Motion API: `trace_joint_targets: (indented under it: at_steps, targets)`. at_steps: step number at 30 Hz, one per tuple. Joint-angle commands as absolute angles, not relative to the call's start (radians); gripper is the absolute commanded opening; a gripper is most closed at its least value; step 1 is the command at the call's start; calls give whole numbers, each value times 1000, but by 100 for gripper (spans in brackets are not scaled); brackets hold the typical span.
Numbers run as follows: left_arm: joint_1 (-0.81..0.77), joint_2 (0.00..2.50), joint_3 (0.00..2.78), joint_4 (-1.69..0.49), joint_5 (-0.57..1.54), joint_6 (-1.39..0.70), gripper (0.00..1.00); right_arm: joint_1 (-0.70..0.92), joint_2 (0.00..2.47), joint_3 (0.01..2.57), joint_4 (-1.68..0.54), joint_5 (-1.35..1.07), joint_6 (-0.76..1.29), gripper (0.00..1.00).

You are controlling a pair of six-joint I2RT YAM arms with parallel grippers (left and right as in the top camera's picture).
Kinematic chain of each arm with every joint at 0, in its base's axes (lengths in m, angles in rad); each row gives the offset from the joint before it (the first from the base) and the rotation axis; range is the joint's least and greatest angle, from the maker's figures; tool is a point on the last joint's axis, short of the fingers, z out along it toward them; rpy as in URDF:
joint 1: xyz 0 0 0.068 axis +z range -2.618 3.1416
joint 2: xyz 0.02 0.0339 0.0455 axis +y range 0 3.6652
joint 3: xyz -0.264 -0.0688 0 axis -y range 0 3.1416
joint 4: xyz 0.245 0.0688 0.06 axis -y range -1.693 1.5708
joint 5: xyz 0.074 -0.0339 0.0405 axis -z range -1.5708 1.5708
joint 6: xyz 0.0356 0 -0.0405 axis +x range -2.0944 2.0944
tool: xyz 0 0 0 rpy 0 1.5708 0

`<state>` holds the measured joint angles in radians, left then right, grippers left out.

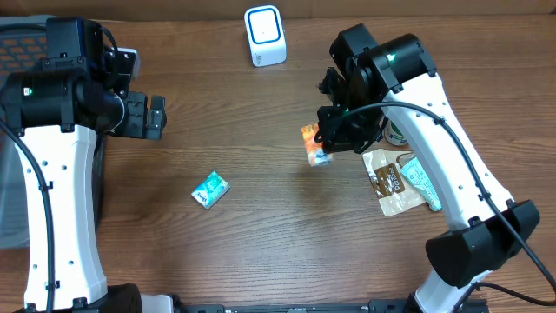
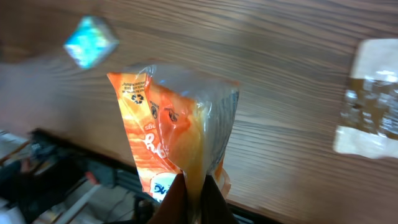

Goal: Scan the item barcode
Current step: 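Carry the orange pack right and set it by the scanned items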

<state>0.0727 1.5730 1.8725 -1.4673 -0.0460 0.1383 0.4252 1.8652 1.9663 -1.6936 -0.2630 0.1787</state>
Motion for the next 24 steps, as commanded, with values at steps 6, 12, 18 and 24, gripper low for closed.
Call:
trace_joint_targets:
  at_steps: [6, 12, 18, 24]
  targets:
    - [72, 1576, 1880, -1466, -48, 149, 100, 389, 1830, 1750, -1524, 60, 371, 4]
    - [72, 1576, 1880, -1466, -48, 150, 100, 351, 1830, 1525, -1284, 220, 372, 4]
    - [72, 1576, 1880, -1466, -48, 149, 99, 305, 1831, 1337, -1109, 235, 372, 4]
    - [72, 1576, 1880, -1466, -48, 150, 99, 257, 1831, 1296, -1089, 234, 375, 36]
